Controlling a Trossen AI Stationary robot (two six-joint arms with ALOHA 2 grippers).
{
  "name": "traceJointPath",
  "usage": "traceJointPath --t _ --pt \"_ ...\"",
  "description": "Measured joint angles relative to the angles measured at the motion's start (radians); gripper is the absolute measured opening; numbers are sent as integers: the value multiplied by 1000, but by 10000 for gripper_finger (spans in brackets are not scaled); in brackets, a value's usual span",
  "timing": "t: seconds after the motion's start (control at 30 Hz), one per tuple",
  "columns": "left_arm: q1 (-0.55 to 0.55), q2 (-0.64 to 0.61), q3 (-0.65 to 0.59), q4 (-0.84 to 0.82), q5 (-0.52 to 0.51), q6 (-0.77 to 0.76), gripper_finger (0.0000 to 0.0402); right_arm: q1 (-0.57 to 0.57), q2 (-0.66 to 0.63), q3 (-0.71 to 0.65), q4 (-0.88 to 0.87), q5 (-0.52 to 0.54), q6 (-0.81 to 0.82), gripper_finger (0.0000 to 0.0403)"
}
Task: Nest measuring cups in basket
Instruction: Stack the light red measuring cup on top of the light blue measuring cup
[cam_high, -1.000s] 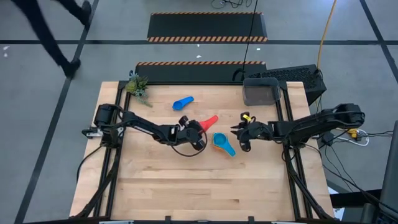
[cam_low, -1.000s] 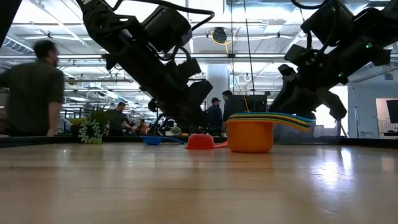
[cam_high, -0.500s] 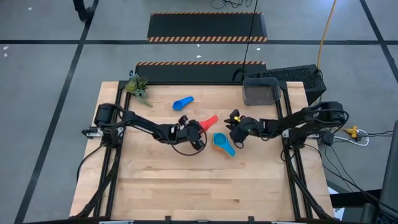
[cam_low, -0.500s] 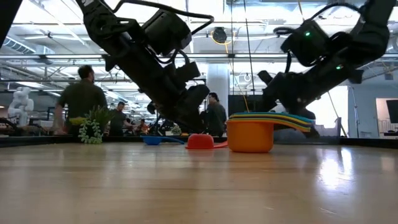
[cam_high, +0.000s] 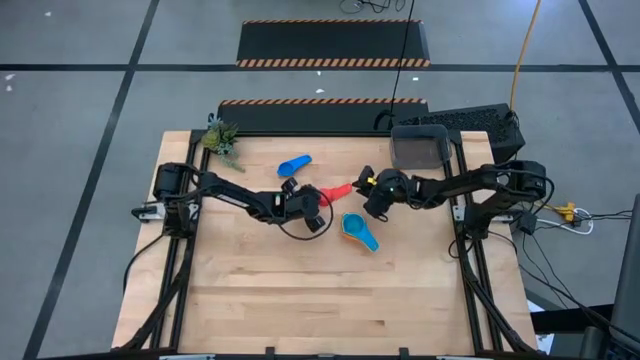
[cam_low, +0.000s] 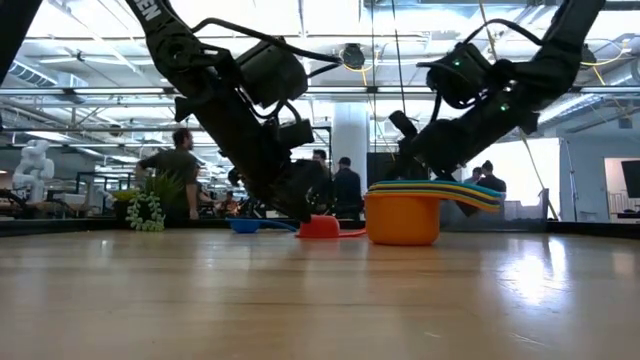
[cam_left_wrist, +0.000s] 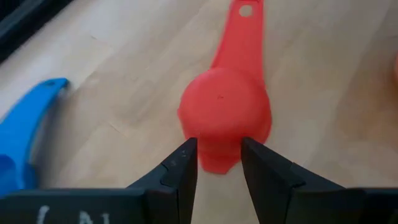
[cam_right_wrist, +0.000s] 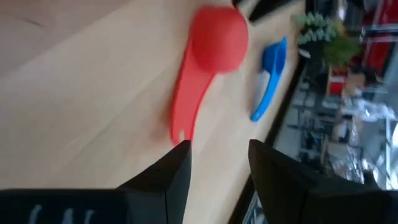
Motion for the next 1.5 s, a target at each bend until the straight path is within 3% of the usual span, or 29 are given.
traceJointPath --t 0.23,0.5,1.07,1.2,1.4,1.5 --pt "75 0 0 1 0 22 127 -36 3 87 -214 -47 -45 156" --pt "89 0 0 29 1 40 127 -44 21 91 -264 -98 -63 156" --pt "88 0 0 28 14 33 127 -33 218 95 -6 -102 -155 154" --pt "89 0 0 29 14 38 127 -33 234 94 -16 -103 -143 126" --pt "92 0 0 30 14 40 127 -32 239 93 -21 -101 -139 22" --pt "91 0 0 30 14 49 127 -32 239 92 -17 -98 -136 8"
